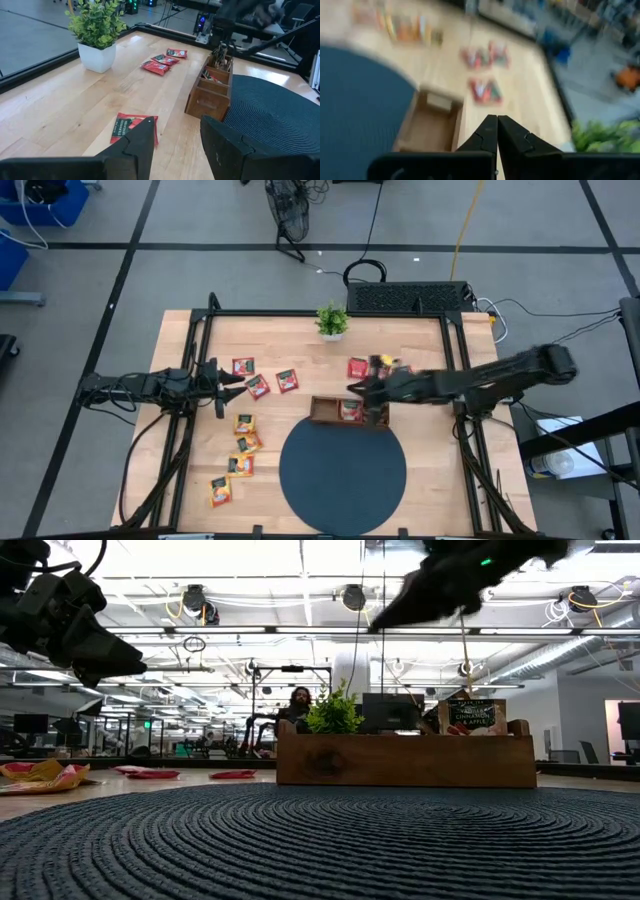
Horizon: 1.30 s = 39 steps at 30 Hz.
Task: Pick & Place Tea
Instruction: Put the red tea bag into the middle slot of the wooden organizer
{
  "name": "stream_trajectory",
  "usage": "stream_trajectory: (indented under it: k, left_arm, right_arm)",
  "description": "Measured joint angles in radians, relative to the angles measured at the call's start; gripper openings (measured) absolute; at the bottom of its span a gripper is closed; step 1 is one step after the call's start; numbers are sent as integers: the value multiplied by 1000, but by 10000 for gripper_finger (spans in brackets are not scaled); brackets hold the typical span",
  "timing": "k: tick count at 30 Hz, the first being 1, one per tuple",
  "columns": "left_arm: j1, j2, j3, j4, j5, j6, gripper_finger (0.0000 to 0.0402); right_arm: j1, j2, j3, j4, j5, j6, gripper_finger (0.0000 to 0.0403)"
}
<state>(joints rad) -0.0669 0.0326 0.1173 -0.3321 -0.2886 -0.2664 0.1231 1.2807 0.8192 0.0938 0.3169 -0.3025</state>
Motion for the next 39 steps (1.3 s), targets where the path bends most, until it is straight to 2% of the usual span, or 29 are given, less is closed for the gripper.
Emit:
stream_trajectory:
  k: [2,4,7,12,19,22,26,33,36,39]
  left_arm:
    - [0,0,0,0,10,-31,161]
    - [0,0,0,34,34,-123,161]
    - [0,0,0,122,27,-148,161]
    - [0,0,0,200,26,-148,161]
    - [0,0,0,268,22,-149,161]
    - [0,0,0,332,-49,-111,161]
    - [0,0,0,339,-107,-106,161]
    - [1,0,0,298,-315,-204,161]
    - [0,2,0,298,-265,-226,161]
    - [-1,60,0,410,-64,-226,161]
  right_arm:
    - [-28,-128,-120,132,-103,-6,0]
    - [-54,-238,-239,262,-161,0,0]
    - [-88,-365,-389,443,-159,4,0]
    - [-111,-498,-558,564,-162,35,0]
    - [-110,-562,-681,713,-157,-49,0]
    - [-110,-565,-709,744,-158,-51,0]
    - [-109,-565,-747,740,-161,-51,0]
    - [-108,-564,-800,680,-162,4,0]
    - [-108,-563,-801,657,-161,9,0]
    - [-108,-563,-801,655,-161,-6,0]
